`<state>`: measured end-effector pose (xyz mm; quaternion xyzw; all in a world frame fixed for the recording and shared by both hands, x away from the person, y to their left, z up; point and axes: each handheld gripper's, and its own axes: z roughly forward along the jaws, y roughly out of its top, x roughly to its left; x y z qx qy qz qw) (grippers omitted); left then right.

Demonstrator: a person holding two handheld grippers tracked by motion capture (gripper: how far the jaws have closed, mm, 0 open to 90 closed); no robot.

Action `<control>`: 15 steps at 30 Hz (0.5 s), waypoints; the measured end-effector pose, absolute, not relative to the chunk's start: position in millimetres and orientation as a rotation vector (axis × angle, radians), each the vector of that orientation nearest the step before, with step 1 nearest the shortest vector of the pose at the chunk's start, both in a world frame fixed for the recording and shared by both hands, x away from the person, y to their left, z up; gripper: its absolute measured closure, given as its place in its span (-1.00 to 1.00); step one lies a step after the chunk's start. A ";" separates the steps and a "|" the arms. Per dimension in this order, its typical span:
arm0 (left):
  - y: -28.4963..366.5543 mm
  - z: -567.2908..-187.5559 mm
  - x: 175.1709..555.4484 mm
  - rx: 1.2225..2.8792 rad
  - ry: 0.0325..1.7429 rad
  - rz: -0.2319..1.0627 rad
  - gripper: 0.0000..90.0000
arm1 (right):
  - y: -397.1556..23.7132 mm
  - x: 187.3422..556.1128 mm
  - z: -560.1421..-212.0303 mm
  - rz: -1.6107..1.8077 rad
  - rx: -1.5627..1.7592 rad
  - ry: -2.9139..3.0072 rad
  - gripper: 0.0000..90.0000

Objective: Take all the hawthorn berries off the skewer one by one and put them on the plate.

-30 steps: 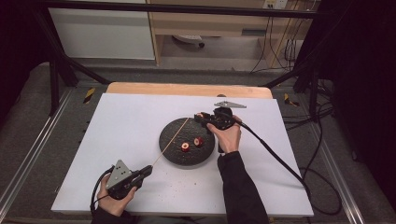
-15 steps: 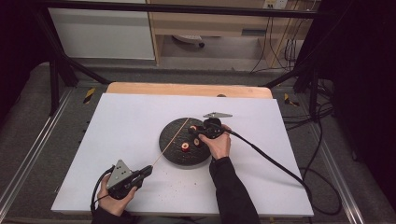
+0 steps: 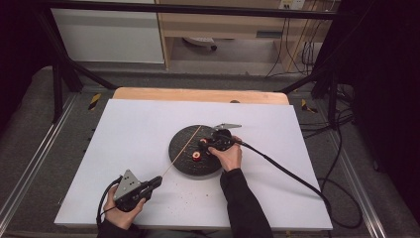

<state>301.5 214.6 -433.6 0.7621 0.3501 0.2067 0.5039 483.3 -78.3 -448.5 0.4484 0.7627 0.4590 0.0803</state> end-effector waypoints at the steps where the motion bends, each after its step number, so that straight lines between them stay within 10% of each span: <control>1: 214.7 -433.6 301.5 1.840 0.846 0.499 0.96 | -78.4 483.1 -448.3 1.371 1.337 2.282 0.29; 15: 214.6 -433.8 302.0 1.842 0.851 0.490 0.96 | -94.4 464.8 -420.4 1.418 1.228 2.278 -0.21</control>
